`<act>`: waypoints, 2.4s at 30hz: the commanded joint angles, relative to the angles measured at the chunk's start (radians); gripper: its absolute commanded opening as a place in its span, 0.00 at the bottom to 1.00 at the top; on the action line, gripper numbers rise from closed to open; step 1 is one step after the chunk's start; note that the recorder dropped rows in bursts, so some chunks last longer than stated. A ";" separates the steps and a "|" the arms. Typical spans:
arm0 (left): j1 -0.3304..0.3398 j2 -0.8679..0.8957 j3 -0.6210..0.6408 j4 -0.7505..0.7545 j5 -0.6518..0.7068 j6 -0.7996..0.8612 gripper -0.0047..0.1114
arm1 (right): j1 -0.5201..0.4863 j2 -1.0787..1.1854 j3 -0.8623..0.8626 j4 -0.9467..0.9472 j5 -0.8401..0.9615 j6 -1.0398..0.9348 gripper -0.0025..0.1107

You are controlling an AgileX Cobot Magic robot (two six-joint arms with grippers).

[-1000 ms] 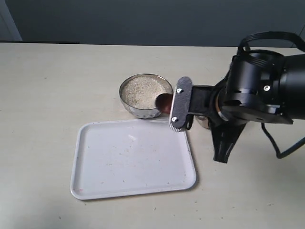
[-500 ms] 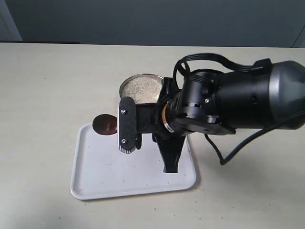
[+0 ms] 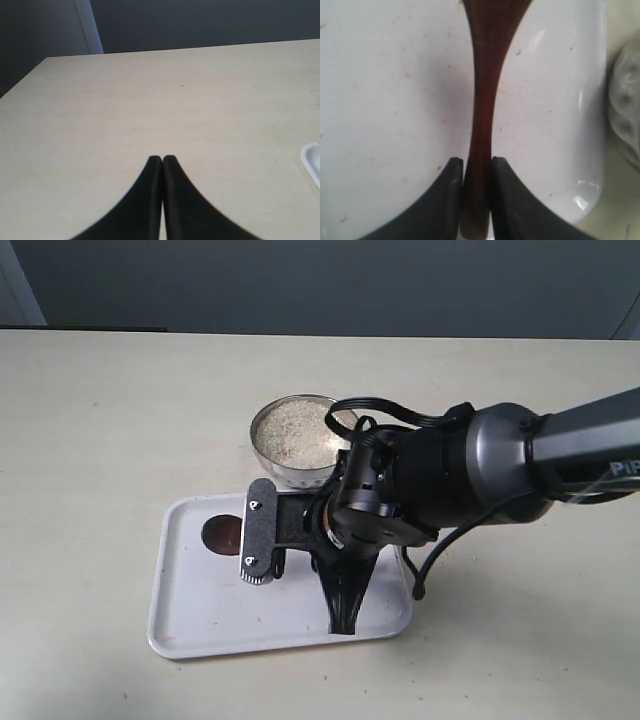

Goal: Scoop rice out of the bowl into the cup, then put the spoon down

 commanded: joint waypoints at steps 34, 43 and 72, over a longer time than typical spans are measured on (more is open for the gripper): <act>-0.002 0.001 -0.008 0.002 -0.010 -0.005 0.04 | 0.001 -0.424 0.001 -0.184 0.344 0.422 0.02; -0.002 0.001 -0.008 0.002 -0.010 -0.005 0.04 | 0.001 -0.705 0.047 -0.302 0.586 0.571 0.02; -0.002 0.001 -0.008 0.002 -0.008 -0.005 0.04 | -0.084 -1.108 0.094 -0.231 0.437 0.933 0.02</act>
